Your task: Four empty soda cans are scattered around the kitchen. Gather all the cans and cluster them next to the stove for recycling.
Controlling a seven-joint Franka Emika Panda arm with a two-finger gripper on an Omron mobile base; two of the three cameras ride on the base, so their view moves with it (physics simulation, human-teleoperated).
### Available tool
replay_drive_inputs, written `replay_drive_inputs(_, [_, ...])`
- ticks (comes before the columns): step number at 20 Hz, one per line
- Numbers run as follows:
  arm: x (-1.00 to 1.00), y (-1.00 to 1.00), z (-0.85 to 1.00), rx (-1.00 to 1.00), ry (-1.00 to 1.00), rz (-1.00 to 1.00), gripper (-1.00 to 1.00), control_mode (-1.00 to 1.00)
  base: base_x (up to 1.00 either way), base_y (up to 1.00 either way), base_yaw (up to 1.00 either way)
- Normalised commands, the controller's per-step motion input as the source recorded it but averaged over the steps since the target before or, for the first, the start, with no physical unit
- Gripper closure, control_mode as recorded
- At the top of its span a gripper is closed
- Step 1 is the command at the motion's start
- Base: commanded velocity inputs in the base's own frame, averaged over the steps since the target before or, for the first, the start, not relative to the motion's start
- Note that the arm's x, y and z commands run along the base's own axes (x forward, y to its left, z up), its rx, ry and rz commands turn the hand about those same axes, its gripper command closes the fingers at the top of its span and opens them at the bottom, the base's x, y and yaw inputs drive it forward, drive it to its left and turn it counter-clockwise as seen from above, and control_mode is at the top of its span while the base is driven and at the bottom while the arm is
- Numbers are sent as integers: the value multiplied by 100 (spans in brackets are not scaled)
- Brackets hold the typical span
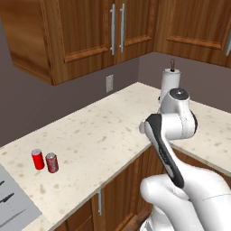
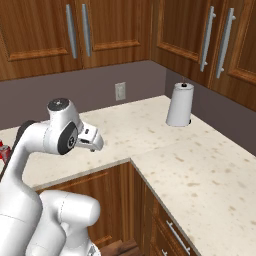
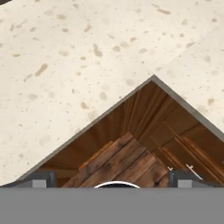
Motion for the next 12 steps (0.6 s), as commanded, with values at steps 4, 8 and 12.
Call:
replay_drive_inputs(4, [-15,0,19,-3,-10,2,-100,-100,0,0,0])
replay_drive_inputs(8, [-13,0,19,-2,-4,1,-100,-100,0,0,0])
replay_drive_inputs(12, [-16,0,18,-1,-4,1,-100,-100,0,0,0])
